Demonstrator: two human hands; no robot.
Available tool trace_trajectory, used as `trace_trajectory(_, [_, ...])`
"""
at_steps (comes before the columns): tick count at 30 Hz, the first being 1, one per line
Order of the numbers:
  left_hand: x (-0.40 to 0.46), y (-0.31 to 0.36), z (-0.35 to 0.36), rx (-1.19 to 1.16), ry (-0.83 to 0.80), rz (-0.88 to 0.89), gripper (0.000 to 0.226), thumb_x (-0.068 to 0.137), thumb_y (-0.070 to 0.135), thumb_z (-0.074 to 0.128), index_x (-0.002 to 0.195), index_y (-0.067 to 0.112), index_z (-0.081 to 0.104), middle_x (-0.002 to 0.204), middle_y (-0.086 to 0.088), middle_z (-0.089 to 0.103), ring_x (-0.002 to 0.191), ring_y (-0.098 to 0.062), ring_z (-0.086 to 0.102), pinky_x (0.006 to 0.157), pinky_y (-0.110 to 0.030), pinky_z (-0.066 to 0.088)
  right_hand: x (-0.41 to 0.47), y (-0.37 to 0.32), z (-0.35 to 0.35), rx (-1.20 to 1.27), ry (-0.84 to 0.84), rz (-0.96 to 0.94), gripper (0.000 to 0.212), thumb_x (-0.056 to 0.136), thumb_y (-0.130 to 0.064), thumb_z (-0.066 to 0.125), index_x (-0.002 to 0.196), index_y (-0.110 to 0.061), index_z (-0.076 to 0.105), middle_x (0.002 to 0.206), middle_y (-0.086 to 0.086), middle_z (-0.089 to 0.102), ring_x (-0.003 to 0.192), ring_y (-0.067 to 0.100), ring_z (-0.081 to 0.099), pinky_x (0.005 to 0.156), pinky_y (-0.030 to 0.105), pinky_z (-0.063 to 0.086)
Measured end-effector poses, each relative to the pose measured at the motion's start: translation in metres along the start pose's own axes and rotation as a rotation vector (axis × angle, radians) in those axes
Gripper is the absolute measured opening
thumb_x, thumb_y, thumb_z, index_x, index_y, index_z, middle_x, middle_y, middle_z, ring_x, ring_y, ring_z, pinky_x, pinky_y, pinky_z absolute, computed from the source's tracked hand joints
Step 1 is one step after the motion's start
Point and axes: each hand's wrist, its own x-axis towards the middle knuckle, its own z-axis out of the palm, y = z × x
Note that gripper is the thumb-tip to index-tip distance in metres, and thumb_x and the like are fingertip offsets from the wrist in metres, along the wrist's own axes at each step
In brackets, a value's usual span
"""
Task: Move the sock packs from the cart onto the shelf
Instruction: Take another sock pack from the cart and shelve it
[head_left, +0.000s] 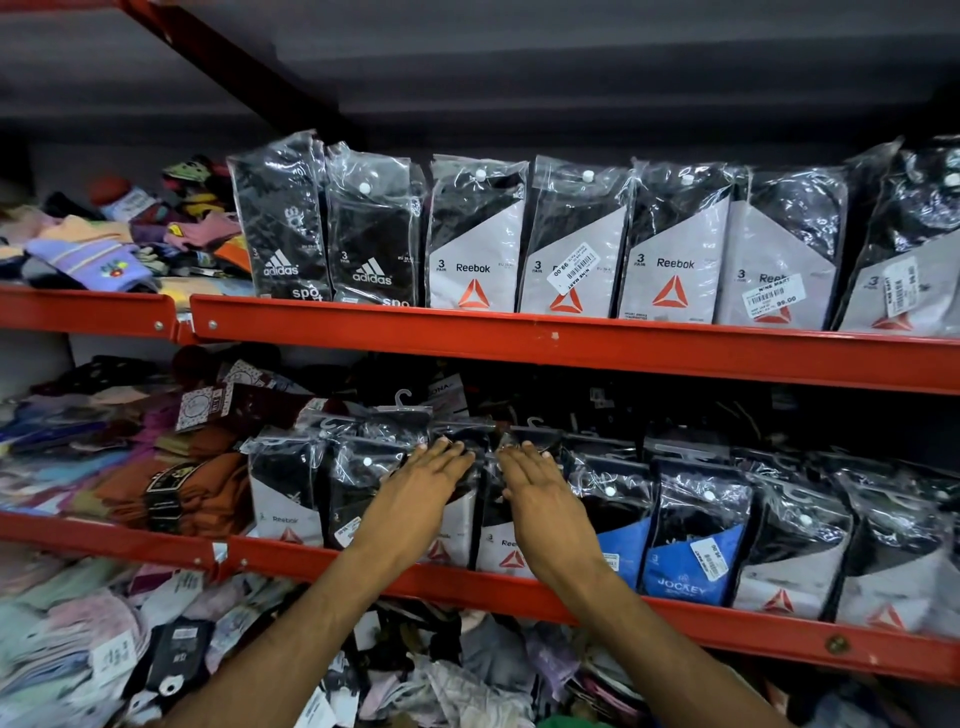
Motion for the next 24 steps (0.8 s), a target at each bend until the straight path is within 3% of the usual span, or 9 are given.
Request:
trace_trajectory(7, [0.000, 0.002, -0.003, -0.014, 0.022, 0.013, 0.076, 0.092, -0.012, 0.051, 0.156, 0.021, 0.028, 0.166, -0.002, 0.026, 0.155, -0.016, 0.014, 0.120, -0.025, -0.004, 0.000, 0.007, 0.001, -0.002, -0.001, -0.031, 0.064, 0.100, 0.001, 0.042, 0.158, -0.015, 0.019, 0.165, 0.004, 0.026, 0.154, 0.018, 0.013, 0.127, 0.032, 0.005])
trace_trajectory(12, [-0.016, 0.009, 0.006, 0.124, 0.073, 0.029, 0.070, 0.101, 0.018, 0.041, 0.160, 0.015, 0.002, 0.167, -0.002, -0.003, 0.153, -0.027, -0.017, 0.122, -0.045, -0.015, -0.013, 0.003, 0.010, -0.077, 0.050, -0.026, 0.065, 0.103, -0.015, 0.032, 0.158, -0.011, -0.002, 0.168, 0.007, -0.006, 0.154, 0.023, -0.014, 0.125, 0.039, -0.008])
trace_trajectory(18, [-0.028, 0.008, 0.018, 0.153, 0.044, 0.018, 0.066, 0.105, 0.024, 0.031, 0.158, 0.013, -0.007, 0.168, -0.009, -0.016, 0.151, -0.029, -0.027, 0.125, -0.055, -0.005, -0.020, 0.005, 0.017, -0.147, 0.017, -0.018, 0.064, 0.107, -0.027, 0.025, 0.154, -0.010, -0.015, 0.165, 0.008, -0.018, 0.152, 0.026, -0.021, 0.125, 0.046, -0.011])
trace_trajectory(24, [-0.025, 0.014, 0.019, 0.154, 0.096, 0.074, 0.065, 0.105, 0.031, 0.033, 0.160, 0.013, 0.004, 0.170, -0.010, -0.004, 0.155, -0.033, -0.012, 0.122, -0.056, 0.001, -0.037, 0.033, -0.003, -0.186, 0.148, 0.144, 0.066, 0.104, -0.036, 0.028, 0.158, -0.006, 0.003, 0.168, 0.013, -0.004, 0.155, 0.027, -0.008, 0.124, 0.049, 0.001])
